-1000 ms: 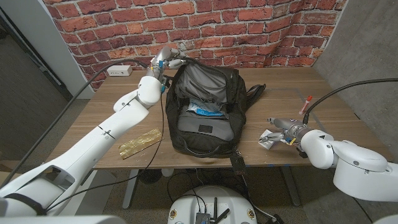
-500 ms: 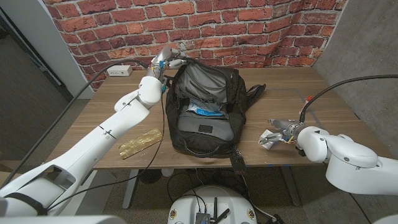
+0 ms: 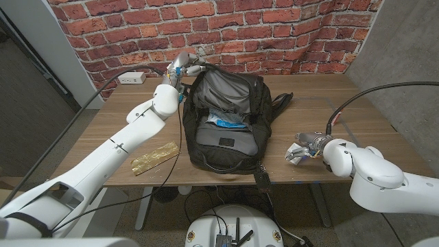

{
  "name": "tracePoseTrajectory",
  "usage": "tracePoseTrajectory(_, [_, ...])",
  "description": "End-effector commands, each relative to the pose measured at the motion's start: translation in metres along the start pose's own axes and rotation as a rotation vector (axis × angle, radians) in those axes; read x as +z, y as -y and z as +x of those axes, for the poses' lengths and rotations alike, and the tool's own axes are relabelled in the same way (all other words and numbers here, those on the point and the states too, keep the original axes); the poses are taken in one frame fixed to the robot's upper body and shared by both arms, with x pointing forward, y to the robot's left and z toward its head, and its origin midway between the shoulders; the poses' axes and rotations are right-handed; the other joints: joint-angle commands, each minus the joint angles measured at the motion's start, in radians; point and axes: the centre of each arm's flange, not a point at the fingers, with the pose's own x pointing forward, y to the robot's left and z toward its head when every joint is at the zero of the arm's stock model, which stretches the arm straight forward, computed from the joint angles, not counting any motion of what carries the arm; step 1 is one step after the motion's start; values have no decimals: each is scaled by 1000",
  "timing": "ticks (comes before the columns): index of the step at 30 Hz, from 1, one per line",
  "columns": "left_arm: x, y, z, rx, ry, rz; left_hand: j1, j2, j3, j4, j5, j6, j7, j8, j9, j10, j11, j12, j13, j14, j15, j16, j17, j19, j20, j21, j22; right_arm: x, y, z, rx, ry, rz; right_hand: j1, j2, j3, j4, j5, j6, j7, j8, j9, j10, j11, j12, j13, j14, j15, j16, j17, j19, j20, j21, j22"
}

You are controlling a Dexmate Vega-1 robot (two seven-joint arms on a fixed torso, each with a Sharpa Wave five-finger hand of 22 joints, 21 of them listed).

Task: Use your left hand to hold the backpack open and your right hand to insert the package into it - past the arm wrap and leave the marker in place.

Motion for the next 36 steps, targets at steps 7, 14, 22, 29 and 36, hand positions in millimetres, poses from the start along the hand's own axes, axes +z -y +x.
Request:
tracePoseTrajectory(7, [-2, 3, -1, -1, -6, -6, 6, 12, 11, 3, 8, 3, 4, 2, 3, 17, 5, 5, 5, 24, -9, 4, 4, 14, -113, -2, 4, 3, 0, 5, -45, -8, -27, 46, 12, 20, -5, -2, 104, -9, 54, 10, 104, -37, 45, 39, 101, -54, 57, 32, 61, -34, 9, 5])
tracePoseTrajectory(14, [-2, 4, 0, -2, -7, -6, 6, 12, 11, 3, 8, 3, 3, 2, 3, 17, 5, 5, 5, 25, -9, 3, 4, 13, -114, -3, 3, 3, -1, 5, -60, -17, -33, 70, 13, 23, -7, -5, 156, -19, 84, 14, 171, -59, 72, 61, 169, -91, 98, 54, 98, -55, 11, 5])
tracePoseTrajectory(22, [-2, 3, -1, 3, -6, -8, 6, 11, 12, 3, 8, 3, 6, 1, 4, 18, 3, 5, 5, 27, -9, 3, 5, 13, -114, -5, 3, 4, -2, 6, -79, -30, -50, 95, 14, 23, -8, -7, 207, -26, 115, 19, 243, -83, 99, 84, 253, -130, 150, 83, 147, -85, 16, 6])
tracePoseTrajectory(29, [-3, 3, -2, 8, -10, -8, 6, 12, 12, 3, 8, 3, 4, 1, 4, 16, 4, 4, 5, 29, -9, 3, 5, 12, -114, -6, 3, 6, -2, 7, -92, -45, -60, 124, 16, 24, -10, -9, 259, -41, 145, 22, 311, -108, 125, 101, 321, -164, 198, 112, 174, -98, 16, 7])
tracePoseTrajectory(36, [-4, 1, -4, 16, -12, -7, 6, 11, 11, 3, 8, 4, 5, 1, 4, 19, 1, 5, 5, 31, -9, 3, 5, 12, -114, -7, 3, 8, -2, 8, -107, -54, -72, 160, 22, 21, -10, -13, 322, -61, 177, 22, 366, -134, 147, 121, 390, -205, 253, 151, 214, -123, 20, 8])
